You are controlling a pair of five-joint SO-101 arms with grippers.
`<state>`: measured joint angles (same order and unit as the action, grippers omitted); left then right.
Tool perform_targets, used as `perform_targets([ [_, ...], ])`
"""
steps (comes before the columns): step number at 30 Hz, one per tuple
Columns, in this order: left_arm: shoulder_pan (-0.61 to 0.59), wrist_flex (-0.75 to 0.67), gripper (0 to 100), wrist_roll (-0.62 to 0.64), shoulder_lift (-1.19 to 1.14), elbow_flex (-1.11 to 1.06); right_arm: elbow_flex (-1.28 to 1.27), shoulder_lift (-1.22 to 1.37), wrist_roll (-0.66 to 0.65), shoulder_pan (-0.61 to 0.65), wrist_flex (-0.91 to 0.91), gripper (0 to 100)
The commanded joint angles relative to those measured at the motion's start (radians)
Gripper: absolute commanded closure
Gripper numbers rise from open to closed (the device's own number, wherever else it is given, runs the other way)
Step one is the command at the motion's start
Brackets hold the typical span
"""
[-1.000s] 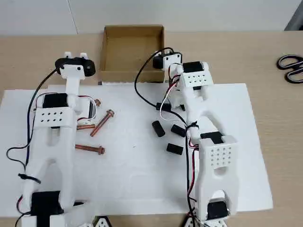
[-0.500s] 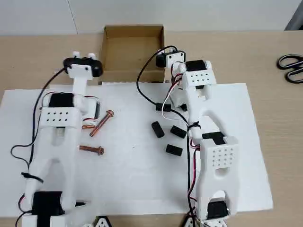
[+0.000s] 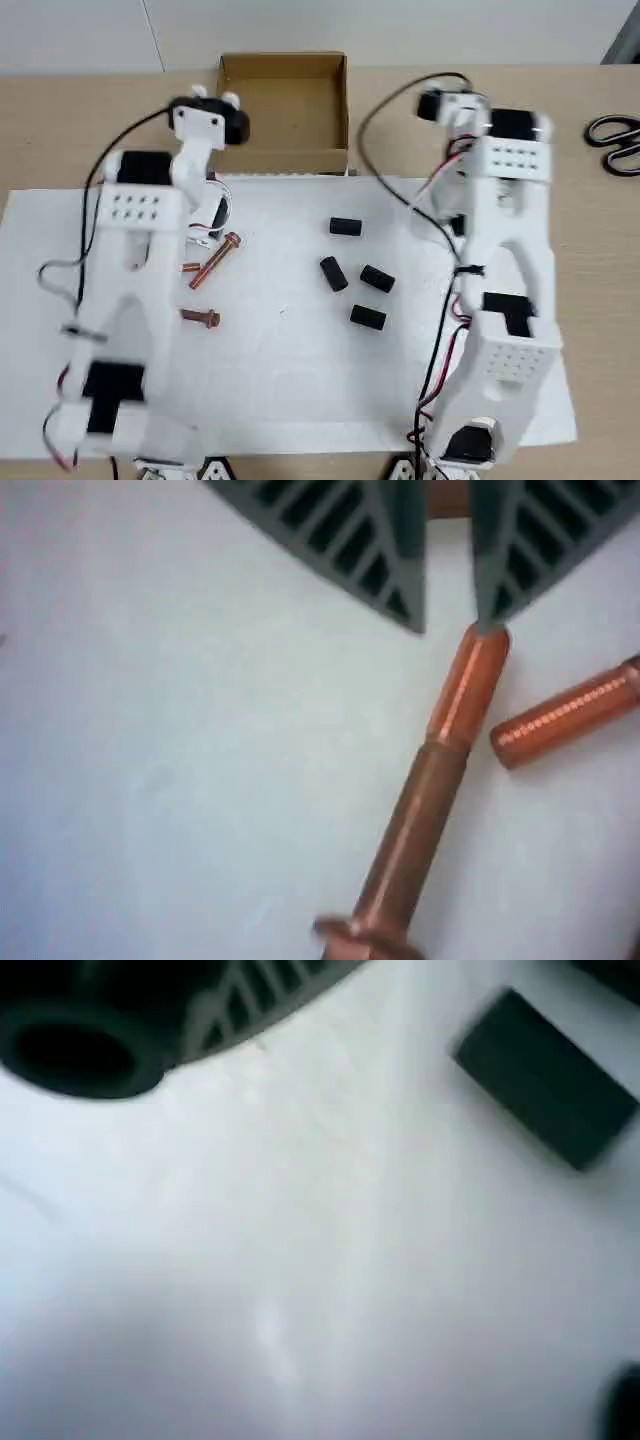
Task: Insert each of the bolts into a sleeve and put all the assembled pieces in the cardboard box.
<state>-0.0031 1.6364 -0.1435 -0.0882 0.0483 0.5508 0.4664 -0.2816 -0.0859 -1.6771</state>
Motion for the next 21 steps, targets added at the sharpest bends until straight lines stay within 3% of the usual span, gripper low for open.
perform_targets([
  [1,-0.037,0.068,96,-0.087,-0.173,0.140,0.008,-0.077,0.002,-0.094,-0.030,99.3],
  [7,-0.071,0.114,94,-0.209,-0.376,0.323,0.008,-0.077,-0.006,-0.185,-0.047,99.3],
  [21,0.012,0.086,89,-0.227,-0.436,0.343,0.008,-0.073,-0.006,-0.189,-0.048,99.3],
])
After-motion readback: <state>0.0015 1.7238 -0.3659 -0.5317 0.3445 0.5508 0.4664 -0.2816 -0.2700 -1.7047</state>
